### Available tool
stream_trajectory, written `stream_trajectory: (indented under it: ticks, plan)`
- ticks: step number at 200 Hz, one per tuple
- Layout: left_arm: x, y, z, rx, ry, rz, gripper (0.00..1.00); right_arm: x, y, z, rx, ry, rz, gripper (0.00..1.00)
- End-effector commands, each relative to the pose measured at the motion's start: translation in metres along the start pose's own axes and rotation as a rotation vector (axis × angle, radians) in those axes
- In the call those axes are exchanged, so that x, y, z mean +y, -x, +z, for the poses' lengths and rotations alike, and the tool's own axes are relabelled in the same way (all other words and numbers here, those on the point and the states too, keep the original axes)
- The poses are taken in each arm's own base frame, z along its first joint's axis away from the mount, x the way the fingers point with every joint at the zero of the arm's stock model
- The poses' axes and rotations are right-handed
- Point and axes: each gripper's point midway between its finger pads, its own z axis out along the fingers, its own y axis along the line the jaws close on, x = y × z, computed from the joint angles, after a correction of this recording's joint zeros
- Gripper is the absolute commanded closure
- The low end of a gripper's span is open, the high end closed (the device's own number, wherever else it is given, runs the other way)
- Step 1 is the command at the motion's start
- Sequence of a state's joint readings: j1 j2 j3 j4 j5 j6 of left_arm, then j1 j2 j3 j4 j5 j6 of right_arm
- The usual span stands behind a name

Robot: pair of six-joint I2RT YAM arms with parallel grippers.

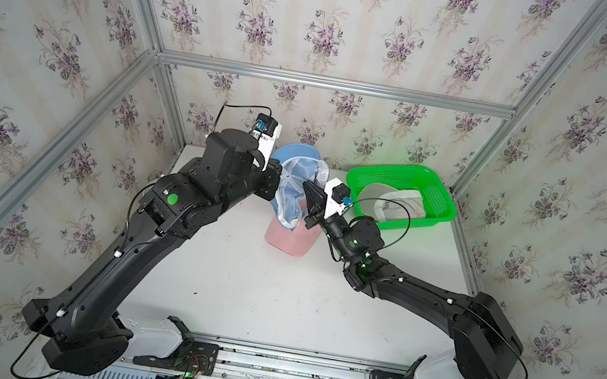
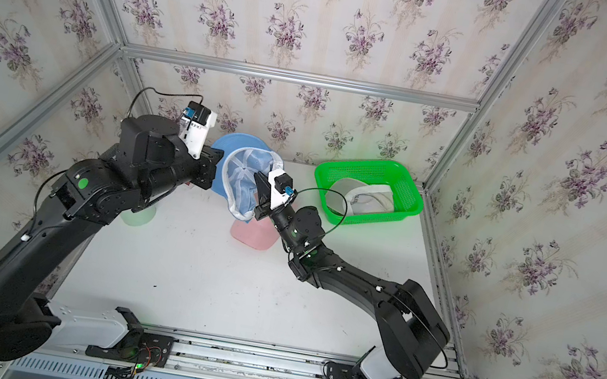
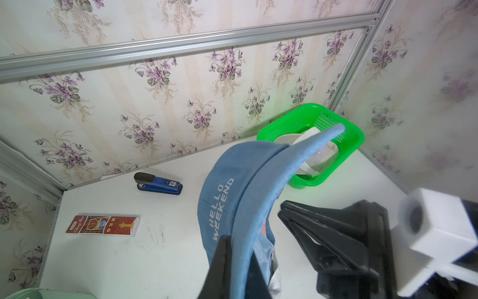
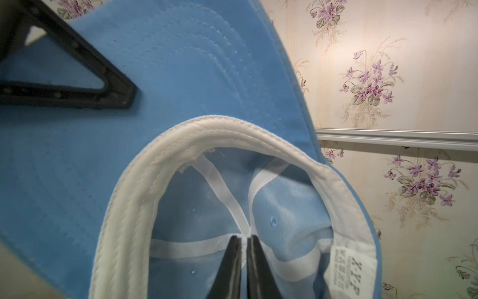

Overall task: Turn the baseball cap inside out
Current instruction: Turn over the baseball cap.

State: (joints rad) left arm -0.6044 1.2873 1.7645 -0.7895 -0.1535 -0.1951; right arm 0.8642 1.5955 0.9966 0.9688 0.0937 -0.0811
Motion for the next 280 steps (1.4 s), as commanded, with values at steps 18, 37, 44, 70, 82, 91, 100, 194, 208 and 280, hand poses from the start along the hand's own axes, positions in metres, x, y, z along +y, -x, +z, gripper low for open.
stream_trajectory:
  ticks: [18,37,44,70,82,91,100,194,208,280]
  plan:
    - [-0.01,0.009,-0.001,-0.035,-0.052,-0.038,1.0,-0.021,-0.021,0.024,0.063,-0.134,-0.125,0.99]
    - [-0.014,0.01,-0.005,-0.037,-0.084,-0.051,1.0,-0.028,-0.037,0.037,0.093,-0.186,-0.174,1.0]
    - [-0.016,0.011,-0.007,-0.038,-0.096,-0.055,1.0,-0.031,-0.041,0.042,0.099,-0.207,-0.193,1.0]
    - [-0.022,0.013,-0.017,-0.039,-0.141,-0.078,1.0,-0.038,-0.058,0.064,0.14,-0.248,-0.269,1.0]
    - [-0.023,0.013,-0.02,-0.043,-0.154,-0.088,1.0,-0.04,-0.065,0.077,0.166,-0.259,-0.297,1.0]
    - [-0.024,0.013,-0.022,-0.043,-0.162,-0.091,1.0,-0.039,-0.072,0.086,0.189,-0.255,-0.313,0.99]
    - [-0.025,0.013,-0.023,-0.04,-0.166,-0.093,1.0,-0.038,-0.077,0.096,0.215,-0.244,-0.322,0.97]
    - [0.014,0.021,-0.018,-0.071,0.022,-0.025,1.0,-0.011,-0.047,0.026,0.183,-0.059,-0.164,0.51]
    - [0.017,0.024,-0.02,-0.081,0.027,-0.024,1.0,-0.009,-0.04,0.002,0.161,-0.038,-0.117,0.49]
    - [0.005,0.013,-0.006,-0.009,-0.04,0.014,1.0,-0.053,-0.029,-0.062,0.159,-0.167,0.064,0.4]
